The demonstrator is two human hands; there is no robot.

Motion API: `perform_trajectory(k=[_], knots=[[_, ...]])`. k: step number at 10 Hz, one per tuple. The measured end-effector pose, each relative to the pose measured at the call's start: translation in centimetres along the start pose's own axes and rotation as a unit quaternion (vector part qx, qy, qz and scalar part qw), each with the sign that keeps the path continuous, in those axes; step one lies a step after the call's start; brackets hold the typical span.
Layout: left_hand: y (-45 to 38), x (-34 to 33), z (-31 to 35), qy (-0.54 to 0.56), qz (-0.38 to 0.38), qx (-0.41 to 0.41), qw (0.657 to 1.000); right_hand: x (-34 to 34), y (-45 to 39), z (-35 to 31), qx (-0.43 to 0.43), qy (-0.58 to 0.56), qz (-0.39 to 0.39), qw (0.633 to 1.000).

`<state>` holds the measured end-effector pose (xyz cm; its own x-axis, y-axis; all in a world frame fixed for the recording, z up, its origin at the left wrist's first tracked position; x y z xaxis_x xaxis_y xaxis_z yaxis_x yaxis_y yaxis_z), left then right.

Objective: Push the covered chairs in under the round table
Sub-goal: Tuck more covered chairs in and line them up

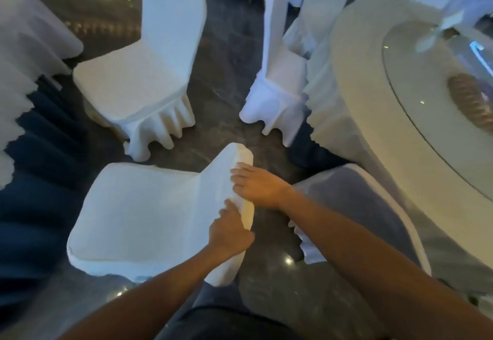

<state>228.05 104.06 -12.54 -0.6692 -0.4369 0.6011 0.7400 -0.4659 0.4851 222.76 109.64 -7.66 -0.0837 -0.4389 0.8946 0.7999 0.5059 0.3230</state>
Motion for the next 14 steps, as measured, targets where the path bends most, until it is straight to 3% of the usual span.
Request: perform_trajectory(k=[1, 3, 6, 7, 8, 10, 14], knots=[[-1.4, 1.1, 0.5, 0.015, 0.008, 0.025, 1.000, 0.2, -1.3, 1.8, 0.034, -0.036, 0.038, 0.998], [-4.2, 4.0, 0.9, 0.107, 0.060, 0.038, 0.992, 1.7, -5.7, 4.3, 0.101, -0.065, 0.038, 0.992], [-5.4, 11.5, -4.2, 0.034, 0.154, 0.137, 0.978, 6.5, -13.8, 3.8, 0.186, -0.128, 0.049, 0.973], [-5.0, 12.4, -5.3, 0.054, 0.197, 0.181, 0.962, 7.3, -15.7, 5.0, 0.202, -0.166, 0.053, 0.964], [-3.5, 12.1, -5.2, 0.078, 0.287, 0.242, 0.924, 6.5, -18.4, 7.4, 0.202, -0.207, 0.011, 0.957], [-1.7, 12.0, -3.8, 0.121, 0.395, 0.339, 0.845, 6.3, -20.0, 7.3, 0.255, -0.165, -0.014, 0.953], [-1.0, 18.9, -6.6, 0.102, 0.415, 0.413, 0.804, 9.3, -27.2, 4.1, 0.290, -0.138, -0.055, 0.945]])
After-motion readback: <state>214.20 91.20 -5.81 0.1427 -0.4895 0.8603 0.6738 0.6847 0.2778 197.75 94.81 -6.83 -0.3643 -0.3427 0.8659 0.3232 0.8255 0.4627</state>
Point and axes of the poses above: each hand's wrist, its own y-axis away from the middle knuckle, its own x-axis out of the back of the hand, z = x × y, the point moved 10 cm from there along -y, towards the middle knuckle, and after that the axes turned 14 degrees about -x, right-handed, at the moved point
